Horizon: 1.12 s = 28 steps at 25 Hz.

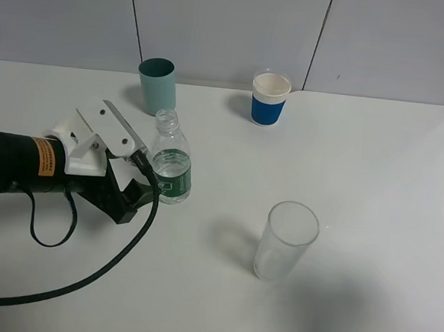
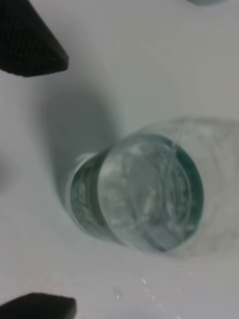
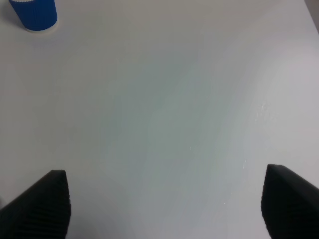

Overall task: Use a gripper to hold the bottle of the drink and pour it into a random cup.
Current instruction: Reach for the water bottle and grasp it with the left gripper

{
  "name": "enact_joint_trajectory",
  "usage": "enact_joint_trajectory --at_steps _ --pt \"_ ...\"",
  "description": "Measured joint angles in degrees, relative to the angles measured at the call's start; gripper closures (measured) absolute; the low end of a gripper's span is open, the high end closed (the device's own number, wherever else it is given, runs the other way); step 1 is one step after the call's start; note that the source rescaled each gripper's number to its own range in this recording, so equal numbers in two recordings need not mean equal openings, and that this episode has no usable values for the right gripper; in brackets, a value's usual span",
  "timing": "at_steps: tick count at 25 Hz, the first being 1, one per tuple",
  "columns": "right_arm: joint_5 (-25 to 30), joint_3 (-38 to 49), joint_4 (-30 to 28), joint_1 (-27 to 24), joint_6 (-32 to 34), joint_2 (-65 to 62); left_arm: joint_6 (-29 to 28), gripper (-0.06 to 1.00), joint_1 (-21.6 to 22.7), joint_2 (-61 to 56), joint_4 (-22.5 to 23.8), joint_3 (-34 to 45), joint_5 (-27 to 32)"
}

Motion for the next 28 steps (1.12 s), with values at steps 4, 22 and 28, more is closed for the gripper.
enact_joint_trajectory --at_steps 4,22,28 --pt "0.0 0.0 0.0 0.0 0.0 0.0 0.0 0.22 0.1 3.6 0.1 1.6 -7.9" --pt "0.0 0.0 0.0 0.0 0.0 0.0 -1.3 0.22 3.1 23.9 0.2 2.1 -43.9" --pt "0.0 0.0 0.0 0.0 0.0 0.0 -1.2 0.22 3.1 28.7 0.5 -0.4 -46.6"
